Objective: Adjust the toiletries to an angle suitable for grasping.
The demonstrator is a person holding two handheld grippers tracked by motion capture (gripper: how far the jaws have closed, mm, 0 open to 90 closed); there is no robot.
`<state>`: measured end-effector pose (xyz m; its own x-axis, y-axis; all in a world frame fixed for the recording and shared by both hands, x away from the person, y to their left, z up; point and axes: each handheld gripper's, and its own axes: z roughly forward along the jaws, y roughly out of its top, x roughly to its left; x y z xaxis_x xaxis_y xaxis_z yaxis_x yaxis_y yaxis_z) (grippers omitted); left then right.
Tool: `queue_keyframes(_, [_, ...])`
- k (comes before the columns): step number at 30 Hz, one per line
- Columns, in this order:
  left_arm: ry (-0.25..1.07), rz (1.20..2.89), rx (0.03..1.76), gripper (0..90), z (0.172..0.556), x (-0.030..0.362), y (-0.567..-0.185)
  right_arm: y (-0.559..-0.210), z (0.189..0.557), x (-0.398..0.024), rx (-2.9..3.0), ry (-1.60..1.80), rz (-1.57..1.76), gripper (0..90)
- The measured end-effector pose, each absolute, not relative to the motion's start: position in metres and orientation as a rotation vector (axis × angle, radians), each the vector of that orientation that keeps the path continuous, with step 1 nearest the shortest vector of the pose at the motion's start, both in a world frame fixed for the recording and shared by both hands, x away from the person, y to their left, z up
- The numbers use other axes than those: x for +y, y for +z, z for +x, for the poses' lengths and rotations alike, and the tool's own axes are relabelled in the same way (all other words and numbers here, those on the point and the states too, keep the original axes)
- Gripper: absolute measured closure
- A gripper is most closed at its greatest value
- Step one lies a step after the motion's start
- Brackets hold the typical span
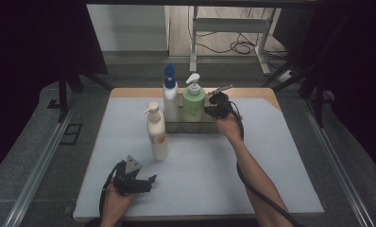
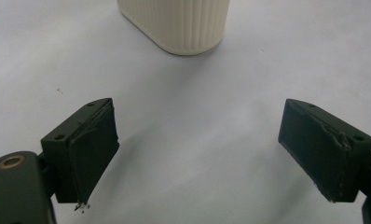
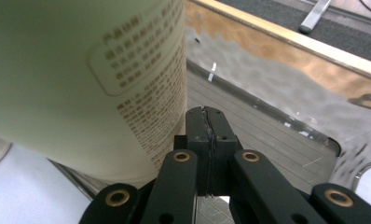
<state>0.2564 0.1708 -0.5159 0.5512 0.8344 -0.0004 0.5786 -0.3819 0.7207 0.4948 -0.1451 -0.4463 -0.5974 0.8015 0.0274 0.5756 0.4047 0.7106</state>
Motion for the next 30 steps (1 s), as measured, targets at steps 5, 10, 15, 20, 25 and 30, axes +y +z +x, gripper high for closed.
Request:
queue_keyframes(5, [0.482, 2.102, 1.133, 11.6, 0.256, 0.171, -0.516, -0.453, 0.498, -0.143, 2.361, 0.986, 1.219, 89.6])
queue_keyframes(10, [0.483, 2.104, 1.132, 11.6, 0.256, 0.172, -0.516, -0.457, 0.498, -0.142, 2.371, 0.993, 1.236, 89.6])
queue_keyframes(15, [0.483, 2.107, 1.131, 11.6, 0.256, 0.171, -0.516, -0.457, 0.497, -0.138, 2.379, 0.986, 1.224, 89.6])
queue_keyframes(20, [0.482, 2.1, 1.134, 11.6, 0.256, 0.172, -0.515, -0.459, 0.496, -0.134, 2.393, 0.982, 1.211, 89.6])
queue_keyframes(25, [0.485, 2.099, 1.132, 11.6, 0.256, 0.172, -0.515, -0.459, 0.496, -0.132, 2.397, 0.983, 1.215, 89.6])
queue_keyframes(30, [0.482, 2.104, 1.13, 11.6, 0.257, 0.171, -0.515, -0.458, 0.495, -0.131, 2.395, 0.983, 1.222, 89.7])
